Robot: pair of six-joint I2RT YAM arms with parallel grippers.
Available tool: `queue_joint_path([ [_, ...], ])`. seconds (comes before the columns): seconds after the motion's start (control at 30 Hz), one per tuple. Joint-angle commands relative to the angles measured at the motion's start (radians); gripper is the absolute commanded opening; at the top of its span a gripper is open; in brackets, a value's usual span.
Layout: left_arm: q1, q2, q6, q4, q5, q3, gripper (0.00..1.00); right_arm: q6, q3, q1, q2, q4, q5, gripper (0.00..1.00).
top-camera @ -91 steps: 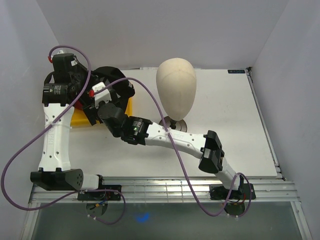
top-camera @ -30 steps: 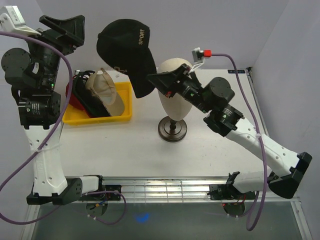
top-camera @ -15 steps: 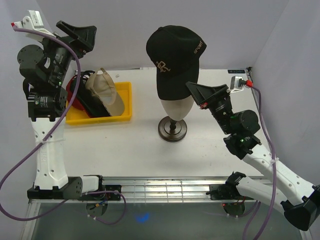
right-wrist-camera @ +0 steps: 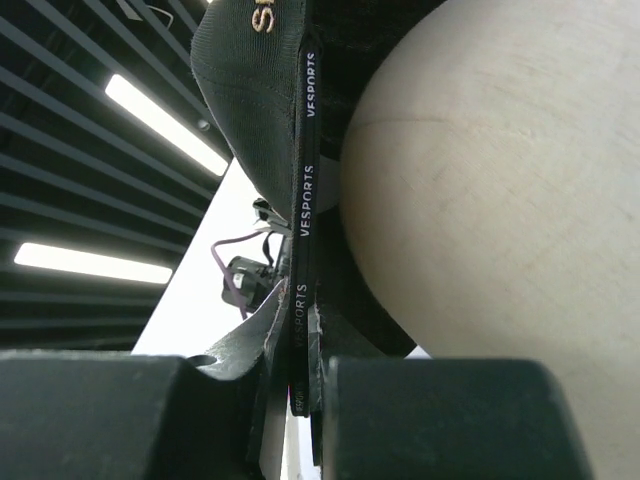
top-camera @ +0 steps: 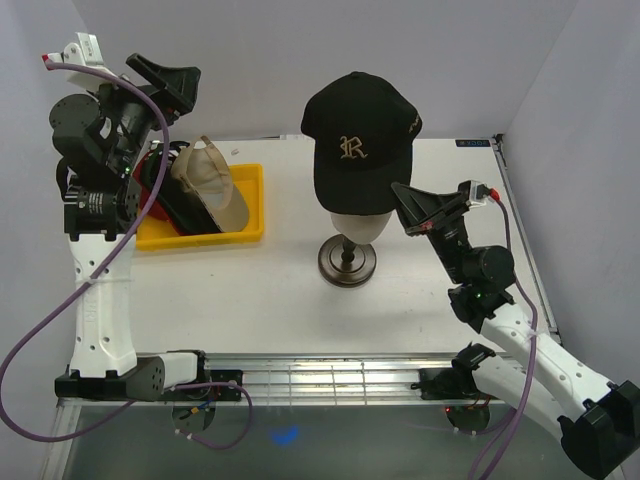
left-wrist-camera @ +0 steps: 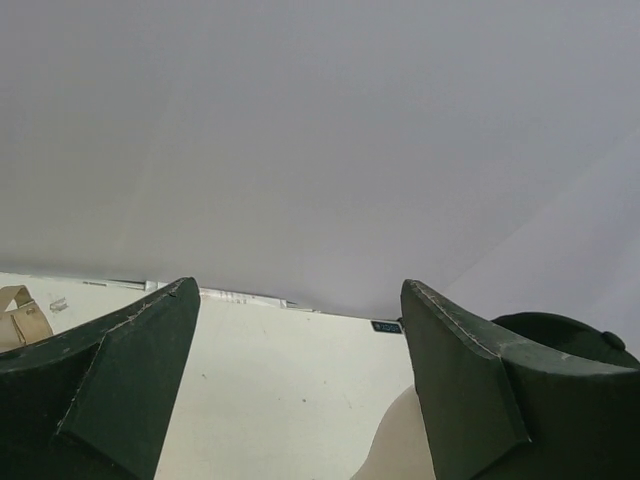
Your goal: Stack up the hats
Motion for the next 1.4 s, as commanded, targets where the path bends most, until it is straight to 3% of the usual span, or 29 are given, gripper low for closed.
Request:
queue_joint_path([
  [0.0, 0.004, -0.039, 0.02, -0.006, 0.01, -0.02, 0.92, 0.066, -0.04, -0.031, -0.04, 0.068, 0.001, 0.08],
  [0.27, 0.004, -0.056, 0.034, -0.006, 0.009, -0.089, 0.91, 0.12, -0.077, -0.094, -0.051, 0.033, -0.094, 0.08],
  [0.43, 0.004, -0.069, 0.023, -0.002, 0.084, -0.16, 0.83, 0.145, -0.118, -0.112, -0.05, 0.022, -0.128, 0.08],
  [0.67, 0.004, -0.134, -0.063, 0.108, 0.276, -0.467, 0.58, 0.174, -0.161, -0.146, -0.053, 0.01, -0.184, 0.08],
  [0.7, 0.003, -0.138, -0.084, 0.121, 0.292, -0.534, 0.49, 0.177, -0.169, -0.155, -0.059, 0.002, -0.188, 0.08],
  [0.8, -0.012, -0.155, -0.106, 0.167, 0.355, -0.663, 0.34, 0.186, -0.187, -0.169, -0.072, -0.019, -0.195, 0.08],
  [0.9, -0.046, -0.166, -0.104, 0.182, 0.374, -0.746, 0.25, 0.174, -0.18, -0.174, -0.083, -0.053, -0.192, 0.08],
  [1.0, -0.095, -0.178, -0.132, 0.242, 0.403, -0.876, 0.17, 0.16, -0.169, -0.175, -0.082, -0.075, -0.191, 0.08],
  [1.13, -0.291, -0.148, -0.19, 0.383, 0.374, -1.014, 0.08, 0.159, -0.175, -0.175, -0.079, -0.075, -0.192, 0.08],
  [1.23, -0.414, -0.103, -0.256, 0.514, 0.31, -1.062, 0.12, 0.16, -0.178, -0.177, -0.079, -0.075, -0.189, 0.08],
  [1.27, -0.433, -0.094, -0.28, 0.55, 0.302, -1.106, 0.29, 0.162, -0.178, -0.177, -0.077, -0.075, -0.191, 0.08],
  [1.33, -0.477, -0.068, -0.326, 0.642, 0.251, -1.143, 0.35, 0.16, -0.172, -0.178, -0.077, -0.075, -0.192, 0.08],
  [1.37, -0.491, -0.062, -0.354, 0.67, 0.222, -1.18, 0.47, 0.16, -0.17, -0.178, -0.077, -0.075, -0.192, 0.08],
])
